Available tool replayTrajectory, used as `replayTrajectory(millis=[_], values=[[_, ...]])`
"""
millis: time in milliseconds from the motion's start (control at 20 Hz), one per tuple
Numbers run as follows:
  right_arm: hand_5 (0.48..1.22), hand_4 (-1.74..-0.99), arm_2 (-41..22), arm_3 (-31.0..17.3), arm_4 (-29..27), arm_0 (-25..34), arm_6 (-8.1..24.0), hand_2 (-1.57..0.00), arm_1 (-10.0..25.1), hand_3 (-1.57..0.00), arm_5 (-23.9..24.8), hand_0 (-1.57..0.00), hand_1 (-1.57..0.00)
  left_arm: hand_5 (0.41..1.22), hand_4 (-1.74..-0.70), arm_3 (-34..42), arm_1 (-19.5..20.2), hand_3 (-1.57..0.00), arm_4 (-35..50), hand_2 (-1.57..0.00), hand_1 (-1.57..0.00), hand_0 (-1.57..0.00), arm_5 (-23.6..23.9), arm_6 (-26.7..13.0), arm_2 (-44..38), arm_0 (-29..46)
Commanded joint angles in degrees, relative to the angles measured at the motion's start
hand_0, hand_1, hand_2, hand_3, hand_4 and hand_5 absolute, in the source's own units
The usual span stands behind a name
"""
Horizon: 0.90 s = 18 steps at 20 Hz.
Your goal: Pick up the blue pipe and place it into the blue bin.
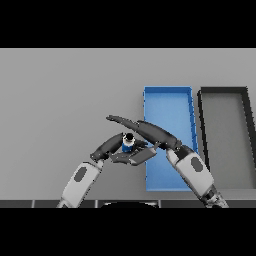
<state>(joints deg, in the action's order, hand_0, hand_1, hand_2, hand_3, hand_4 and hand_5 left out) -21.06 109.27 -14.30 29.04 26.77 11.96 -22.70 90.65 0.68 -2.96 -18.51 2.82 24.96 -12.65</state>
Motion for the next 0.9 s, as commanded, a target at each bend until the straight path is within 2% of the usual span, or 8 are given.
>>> replayTrajectory(millis=[0, 100, 150, 250, 400, 500, 600, 850], values=[[0.497, -1.204, -0.6, -1.3, 0.4, 0.7, 0.1, -0.17, -0.8, -0.04, -0.4, -0.07, -0.11, 1.221, -1.47, -0.1, -0.3, -1.57, -0.2, -1.57, -1.57, -1.57, 0.2, -1.6, -0.3, -0.2], [0.485, -1.278, -0.7, -2.8, 0.1, 2.2, -0.5, -0.38, -1.1, -0.24, -1.8, -0.32, -0.36, 1.221, -1.52, 0.2, -0.6, -1.57, -0.5, -1.57, -1.57, -1.57, -0.3, -1.1, -0.4, 0.6], [0.489, -1.331, -1.2, -2.4, -0.3, 1.6, -1.1, -0.54, -1.3, -0.4, -2.3, -0.51, -0.53, 1.221, -1.56, 0.3, -0.7, -1.57, -0.5, -1.57, -1.57, -1.57, -0.6, -3.5, -0.3, 0.7], [0.518, -1.467, -1.3, -3.4, -0.2, 2.7, -1.4, -0.91, -2.3, -0.76, -2.1, -0.88, -0.88, 1.221, -1.62, 0.5, -0.6, -1.57, -1.8, -1.57, -1.57, -1.57, -0.3, -4.7, -0.4, 0.2], [0.65, -1.581, -1.7, -2.7, -2.0, 2.1, -0.5, -1.23, -3.4, -1.02, -1.1, -1.22, -1.22, 1.221, -1.68, 0.7, -2.0, -1.52, -0.4, -1.57, -1.57, -1.57, -1.1, -3.6, -0.9, 0.9], [0.856, -1.628, -2.2, -3.8, -2.0, 1.4, -2.1, -1.35, -3.5, -1.19, -1.1, -1.34, -1.34, 1.221, -1.7, 0.7, -2.0, -1.5, 1.0, -1.57, -1.57, -1.57, -2.2, -2.8, -2.0, 1.2], [0.987, -1.665, -2.8, -4.0, -0.9, 1.9, -2.4, -1.43, -3.5, -1.3, -0.6, -1.43, -1.43, 1.221, -1.71, -0.2, -2.8, -1.46, 1.1, -1.57, -1.57, -1.57, -2.6, -1.7, -2.2, 1.1], [1.144, -1.716, -4.2, -2.9, -0.2, 0.7, -5.6, -1.53, -3.2, -1.48, 0.9, -1.52, -1.52, 1.221, -1.73, 1.3, -2.9, -1.43, 0.0, -1.57, -1.57, -1.57, -3.4, -2.5, -2.6, 1.4]])
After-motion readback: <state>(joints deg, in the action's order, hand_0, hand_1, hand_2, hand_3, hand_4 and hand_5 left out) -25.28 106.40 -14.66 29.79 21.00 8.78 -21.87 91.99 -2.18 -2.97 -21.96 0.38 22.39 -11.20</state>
